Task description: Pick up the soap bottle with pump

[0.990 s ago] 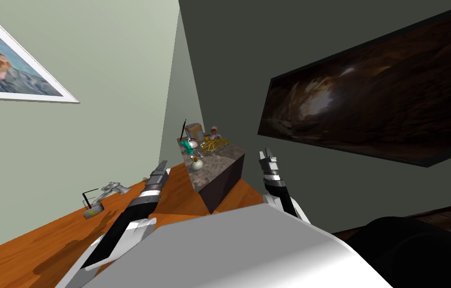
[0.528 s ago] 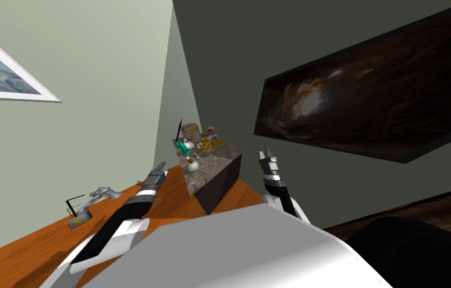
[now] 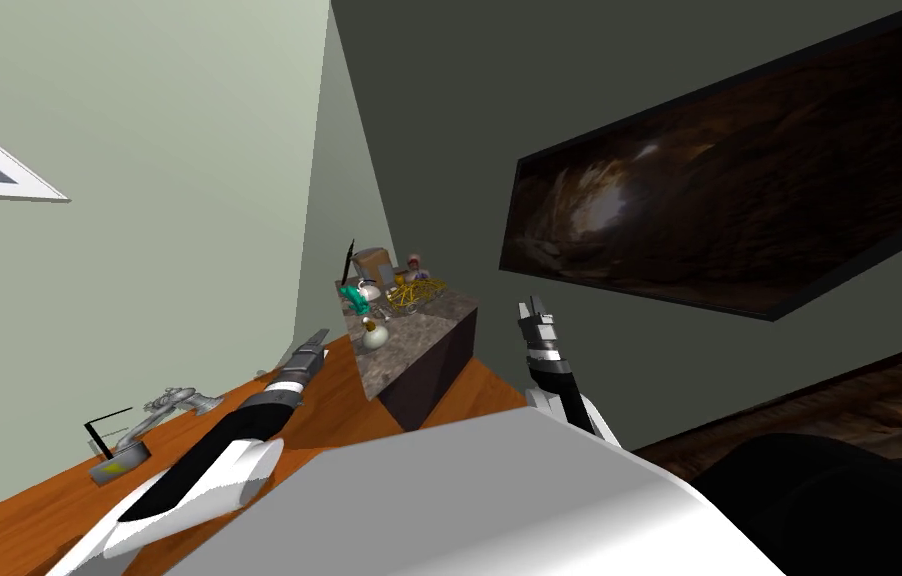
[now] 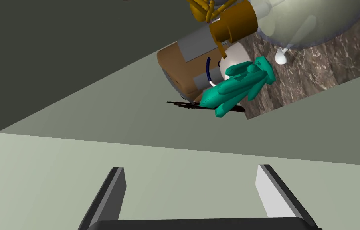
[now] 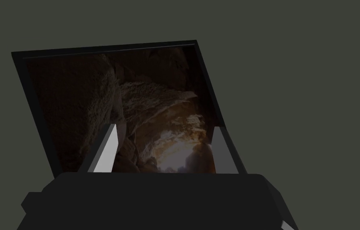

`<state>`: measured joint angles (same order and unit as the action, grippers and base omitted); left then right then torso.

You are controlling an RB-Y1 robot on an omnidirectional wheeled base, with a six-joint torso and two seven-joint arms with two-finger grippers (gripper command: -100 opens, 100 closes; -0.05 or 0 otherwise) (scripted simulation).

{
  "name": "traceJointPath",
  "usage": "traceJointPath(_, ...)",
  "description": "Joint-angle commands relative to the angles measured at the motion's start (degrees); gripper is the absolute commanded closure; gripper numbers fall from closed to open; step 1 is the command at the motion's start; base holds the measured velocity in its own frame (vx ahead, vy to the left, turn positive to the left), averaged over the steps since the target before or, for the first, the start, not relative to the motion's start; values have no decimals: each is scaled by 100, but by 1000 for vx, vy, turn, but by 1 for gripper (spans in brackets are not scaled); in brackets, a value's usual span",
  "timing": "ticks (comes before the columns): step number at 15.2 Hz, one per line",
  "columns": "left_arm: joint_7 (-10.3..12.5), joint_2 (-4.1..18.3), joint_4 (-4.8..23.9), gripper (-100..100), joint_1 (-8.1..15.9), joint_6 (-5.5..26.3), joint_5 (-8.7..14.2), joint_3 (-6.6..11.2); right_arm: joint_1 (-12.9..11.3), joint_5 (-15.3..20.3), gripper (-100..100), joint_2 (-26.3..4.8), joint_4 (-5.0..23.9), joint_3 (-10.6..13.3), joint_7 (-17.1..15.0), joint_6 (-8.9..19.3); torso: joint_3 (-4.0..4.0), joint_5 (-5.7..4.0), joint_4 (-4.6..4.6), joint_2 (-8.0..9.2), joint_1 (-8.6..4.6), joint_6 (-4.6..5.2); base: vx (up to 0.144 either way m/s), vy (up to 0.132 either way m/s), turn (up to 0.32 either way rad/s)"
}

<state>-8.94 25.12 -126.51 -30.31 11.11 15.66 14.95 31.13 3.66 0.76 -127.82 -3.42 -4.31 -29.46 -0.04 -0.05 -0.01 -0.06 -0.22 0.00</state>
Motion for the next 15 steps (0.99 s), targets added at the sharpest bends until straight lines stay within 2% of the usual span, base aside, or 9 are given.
traceJointPath(1, -34, 186, 52, -100, 11, 286, 150, 136, 0, 0, 0, 0, 0, 0, 0, 0, 0, 0, 0, 0, 0, 0, 25, -66, -108)
traceJointPath(3, -34, 186, 52, -100, 11, 485, 150, 136, 0, 0, 0, 0, 0, 0, 0, 0, -2, -1, -1, -3, -5, 2, 27, -62, -73)
traceJointPath(6, -63, 340, 78, -100, 8, 850, 282, 257, 0, 0, 0, 0, 0, 0, 0, 0, -1, -1, -1, -2, -4, 1, 26, -57, -71)
traceJointPath(7, -93, 491, 104, -100, 4, 1002, 415, 381, 0, 0, 0, 0, 0, 0, 0, 0, -1, 0, 0, -2, 0, 0, 31, -52, -93)
traceJointPath(10, -93, 491, 104, -100, 4, 1220, 415, 381, 0, 0, 0, 0, 0, 0, 0, 0, -2, 0, -1, -3, 1, 0, 27, -42, -53)
traceJointPath(11, -123, 640, 129, -100, 0, 1436, 549, 506, 0, 0, 0, 0, 0, 0, 0, 0, 0, 1, 0, 0, 7, -1, 23, -45, -82)
traceJointPath(13, -123, 640, 129, -100, 0, 1593, 549, 506, 0, 0, 0, 0, 0, 0, 0, 0, -1, 0, 0, -2, 2, 1, 30, -44, -83)
traceJointPath(14, -153, 786, 154, -100, -6, 1781, 684, 631, 0, 0, 0, 0, 0, 0, 0, 0, -1, 1, 0, -1, 5, 0, 38, -46, -90)
traceJointPath(15, -153, 786, 154, -100, -6, 1884, 684, 631, 0, 0, 0, 0, 0, 0, 0, 0, -2, 1, -1, -4, 4, 2, 44, -52, -104)
